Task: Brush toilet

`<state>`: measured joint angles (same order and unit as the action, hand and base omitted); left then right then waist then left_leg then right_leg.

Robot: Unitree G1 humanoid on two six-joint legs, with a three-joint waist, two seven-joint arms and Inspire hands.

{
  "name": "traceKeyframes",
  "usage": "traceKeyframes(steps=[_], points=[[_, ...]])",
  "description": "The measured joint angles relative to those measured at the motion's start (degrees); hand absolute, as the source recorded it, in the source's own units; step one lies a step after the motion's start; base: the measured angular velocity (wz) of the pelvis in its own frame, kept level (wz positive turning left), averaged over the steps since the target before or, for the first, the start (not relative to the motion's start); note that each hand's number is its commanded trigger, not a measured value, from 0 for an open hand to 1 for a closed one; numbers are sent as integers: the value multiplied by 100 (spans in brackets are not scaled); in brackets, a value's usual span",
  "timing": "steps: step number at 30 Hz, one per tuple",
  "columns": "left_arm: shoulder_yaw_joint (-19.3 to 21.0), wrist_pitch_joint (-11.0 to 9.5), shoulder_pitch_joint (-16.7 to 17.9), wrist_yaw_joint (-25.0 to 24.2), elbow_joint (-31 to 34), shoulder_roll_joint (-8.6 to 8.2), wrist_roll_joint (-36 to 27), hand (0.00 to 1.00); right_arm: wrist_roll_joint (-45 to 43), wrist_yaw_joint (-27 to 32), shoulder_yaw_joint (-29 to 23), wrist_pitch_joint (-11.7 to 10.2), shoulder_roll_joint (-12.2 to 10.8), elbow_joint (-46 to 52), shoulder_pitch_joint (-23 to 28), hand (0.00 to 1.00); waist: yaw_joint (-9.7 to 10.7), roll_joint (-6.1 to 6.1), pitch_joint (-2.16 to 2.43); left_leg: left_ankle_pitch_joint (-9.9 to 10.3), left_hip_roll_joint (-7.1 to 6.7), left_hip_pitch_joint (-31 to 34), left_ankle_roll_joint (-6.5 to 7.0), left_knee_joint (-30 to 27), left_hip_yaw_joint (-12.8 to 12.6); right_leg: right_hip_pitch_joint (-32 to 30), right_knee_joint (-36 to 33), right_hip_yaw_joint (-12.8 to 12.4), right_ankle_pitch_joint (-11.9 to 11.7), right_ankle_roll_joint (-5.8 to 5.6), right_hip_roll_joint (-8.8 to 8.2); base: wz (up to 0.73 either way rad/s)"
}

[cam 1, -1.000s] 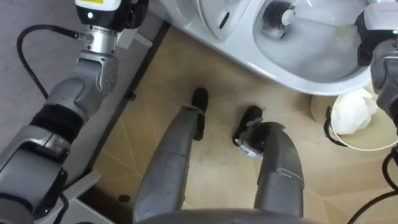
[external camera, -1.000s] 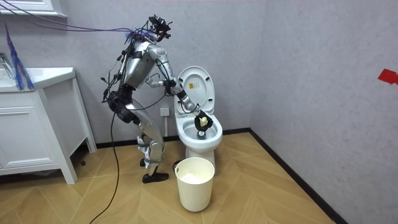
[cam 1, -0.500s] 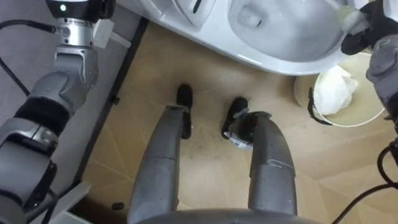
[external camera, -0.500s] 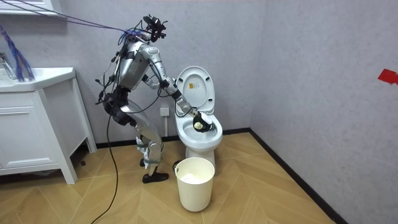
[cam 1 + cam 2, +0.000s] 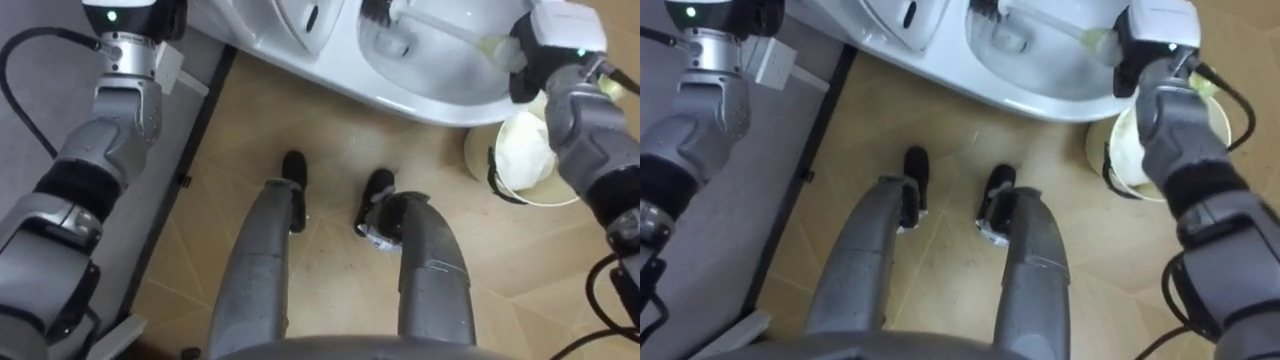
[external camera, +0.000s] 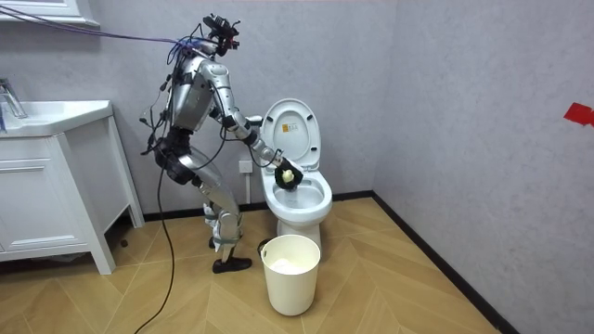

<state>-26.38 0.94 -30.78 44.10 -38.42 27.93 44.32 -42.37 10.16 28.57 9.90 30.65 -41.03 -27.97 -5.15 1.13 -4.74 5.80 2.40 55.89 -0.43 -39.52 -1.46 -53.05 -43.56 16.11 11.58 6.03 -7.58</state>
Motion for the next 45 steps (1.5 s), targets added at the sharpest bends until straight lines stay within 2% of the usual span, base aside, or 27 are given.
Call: traceKeyframes(steps=[2,3,6,9,11,13,18,20,21,24,25,26,29,32,34,36,38,42,45], points=[[-71,3,63,-81,0,-2,-130,0,-131,-112,44,102,11,209,142,100,0,72,39,18,5,-74,1,27,-11,74,50,-8,-6,-10,11,-7],[-89,-3,114,-126,-1,-10,-232,0,-149,-187,90,147,20,273,189,100,0,122,69,25,22,-122,1,57,-19,123,112,-34,-22,-26,72,-8],[-93,-22,196,-208,2,-11,-437,0,-148,-401,171,158,43,420,275,100,-20,182,75,45,94,-230,-11,121,-75,225,225,-35,-52,-7,111,-12],[-40,-20,266,-208,77,11,-482,0,-182,-599,168,310,107,932,489,100,-45,212,88,54,147,-231,-31,192,-73,220,335,-46,-86,30,181,-13],[-8,-29,349,-206,236,55,-476,0,-328,-729,164,446,232,1399,713,100,-131,216,90,77,230,-200,-84,188,-84,203,412,-66,-115,65,278,-15],[12,-74,374,-184,253,56,-478,0,-421,-836,164,520,311,1643,799,100,-143,224,95,91,238,-196,-114,192,-81,188,402,-67,-95,95,287,-3],[10,-165,389,-79,253,55,-492,0,-544,-941,174,510,492,1705,768,100,-234,230,100,138,285,-186,-168,178,-76,185,386,-50,-80,192,325,0],[10,-179,409,-75,252,59,-481,0,-529,-913,192,398,544,1500,665,100,-248,230,100,141,285,-203,-173,177,-65,199,374,-46,-71,207,329,2],[-3,-180,407,-79,252,62,-499,0,-455,-821,278,260,556,1171,490,100,-253,229,100,135,284,-211,-163,174,-68,200,367,-53,-68,211,327,0],[-78,-179,364,-74,250,85,-572,0,212,-573,667,-82,608,263,-58,100,-241,179,77,130,263,-235,-146,183,-109,188,299,-63,-32,209,275,4],[-119,-179,304,-86,240,94,-598,0,650,-513,703,-241,590,-110,-203,100,-225,153,71,133,211,-238,-138,177,-97,162,216,-88,15,184,232,16],[-171,-178,280,-77,249,133,-598,0,1122,-473,702,-343,517,-424,-328,100,-167,83,68,131,153,-234,-135,184,-109,104,121,-120,60,173,172,17],[-190,-186,212,97,247,171,-592,0,2047,-277,583,-547,283,-1192,-729,100,-66,-29,8,99,57,-142,-103,166,-139,-55,-67,-175,118,158,60,14],[-193,-196,148,295,251,165,-578,0,2791,-67,239,-609,249,-1640,-1058,100,17,-70,-8,35,-22,0,-56,107,-150,-217,-176,-194,130,133,-31,15],[-202,-178,115,322,251,166,-472,0,2886,-47,150,-626,246,-1901,-1195,100,110,-81,-9,27,-87,41,-41,51,-75,-218,-226,-163,170,89,-75,18],[-202,-172,78,341,249,171,-378,0,2921,-31,128,-621,244,-2007,-1194,100,180,-144,-32,4,-134,53,-12,42,-51,-216,-260,-139,192,49,-135,16],[-224,-161,61,365,245,163,-315,0,3012,-31,123,-620,231,-2118,-1193,100,227,-201,-58,30,-191,59,13,18,-57,-217,-326,-152,218,-42,-193,4],[-300,-108,35,274,248,157,-291,0,2672,-32,94,-605,230,-2155,-1185,100,296,-198,-56,46,-234,53,62,-11,-87,-196,-312,-174,165,-130,-231,0],[-301,14,-16,153,245,10,-266,0,2263,-38,106,-596,221,-2166,-1078,100,266,-180,-51,58,-216,30,90,-53,-108,-138,-278,-176,129,-167,-195,-4]])
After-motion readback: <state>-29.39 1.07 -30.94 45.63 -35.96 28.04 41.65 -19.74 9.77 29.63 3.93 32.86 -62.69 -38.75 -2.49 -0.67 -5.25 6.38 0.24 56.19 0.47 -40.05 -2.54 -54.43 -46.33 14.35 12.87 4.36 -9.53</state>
